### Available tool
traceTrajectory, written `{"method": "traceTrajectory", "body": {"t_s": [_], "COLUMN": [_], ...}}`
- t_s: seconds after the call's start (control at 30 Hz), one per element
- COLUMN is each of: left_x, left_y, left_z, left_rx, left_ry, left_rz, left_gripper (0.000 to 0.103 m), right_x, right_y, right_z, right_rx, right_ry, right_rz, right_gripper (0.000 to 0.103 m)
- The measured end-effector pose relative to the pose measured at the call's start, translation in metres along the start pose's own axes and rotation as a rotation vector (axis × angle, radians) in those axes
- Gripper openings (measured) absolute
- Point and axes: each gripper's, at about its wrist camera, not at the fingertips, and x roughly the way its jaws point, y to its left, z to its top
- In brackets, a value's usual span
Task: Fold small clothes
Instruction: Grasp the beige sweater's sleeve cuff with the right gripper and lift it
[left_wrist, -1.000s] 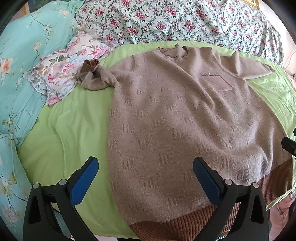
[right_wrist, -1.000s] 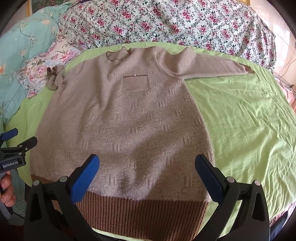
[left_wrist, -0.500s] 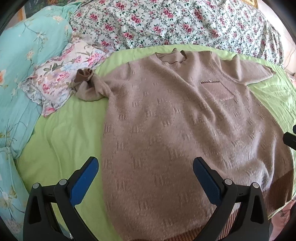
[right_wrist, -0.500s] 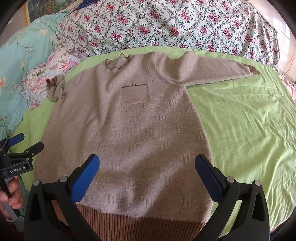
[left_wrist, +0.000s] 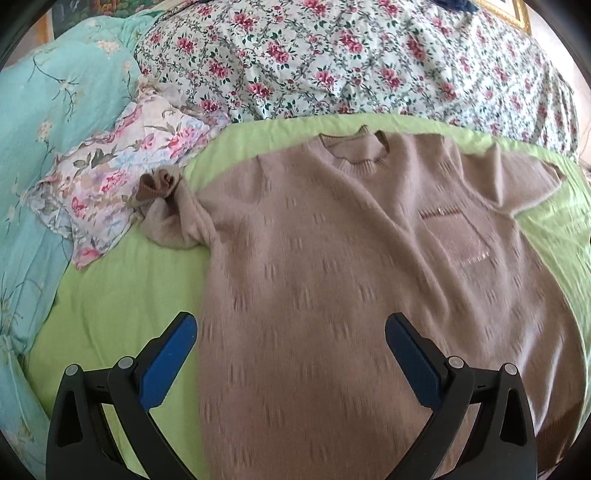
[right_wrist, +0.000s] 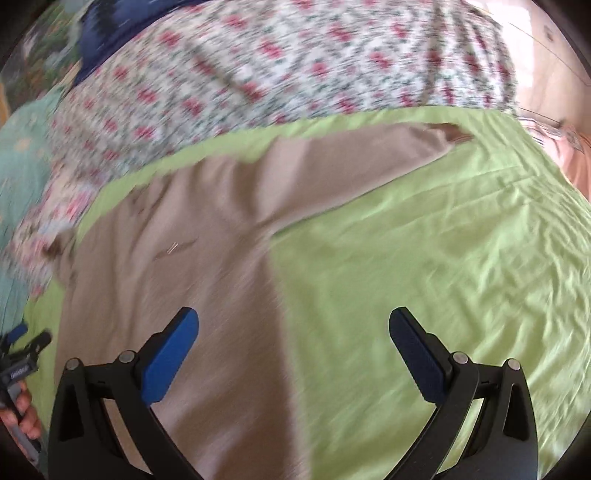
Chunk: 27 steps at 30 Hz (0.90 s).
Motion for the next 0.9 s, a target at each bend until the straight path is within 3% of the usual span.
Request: {"method": "traceTrajectory", "body": {"t_s": [0.2, 0.3, 0.43, 0.6, 0.7, 0.73, 0.8, 0.83, 0.87, 0.9], "left_x": [0.028, 0.044, 0.066, 0.088, 0.096, 0.099, 0.102, 0.104, 0.104, 0.104], "left_y": [-0.001, -0.004, -0.012, -0.022, -0.026, -0.026, -0.027, -0.028, -0.028, -0.028], "left_z": [0.021, 0.028, 0.034, 0.038, 0.041, 0.042, 0.043, 0.044, 0.044, 0.043], "left_rx": [-0.023, -0.028, -0.022, 0.011, 0.024, 0.023, 0.020, 0.019, 0.017, 0.014], "left_ry": [0.015, 0.037, 0.064, 0.100, 0.107, 0.110, 0.109, 0.112, 0.111, 0.110], "left_rz": [-0.026, -0.036, -0.028, -0.015, -0.013, -0.018, -0.027, -0.029, -0.034, -0.040], "left_gripper": [0.102, 0.102, 0.102, 0.102, 0.102, 0.102, 0.102, 0.102, 0.102, 0.102], "right_x": [0.060, 0.083, 0.116, 0.167, 0.182, 0.182, 0.185, 0.185, 0.184, 0.178], "right_y": [-0.074, -0.107, -0.143, -0.199, -0.230, -0.237, -0.240, -0.239, -0.237, -0.232], "right_z": [0.050, 0.078, 0.121, 0.164, 0.171, 0.173, 0.177, 0.179, 0.181, 0.182], "right_rx": [0.183, 0.260, 0.289, 0.421, 0.528, 0.548, 0.545, 0.529, 0.522, 0.520], "right_ry": [-0.008, -0.032, -0.084, -0.087, -0.121, -0.146, -0.155, -0.143, -0.136, -0.149], "right_rz": [-0.046, -0.064, -0.167, -0.214, -0.204, -0.195, -0.208, -0.204, -0.165, -0.124], "right_gripper": [0.102, 0.091, 0.082, 0.082, 0.082, 0.078, 0.050, 0.022, 0.008, 0.008]}}
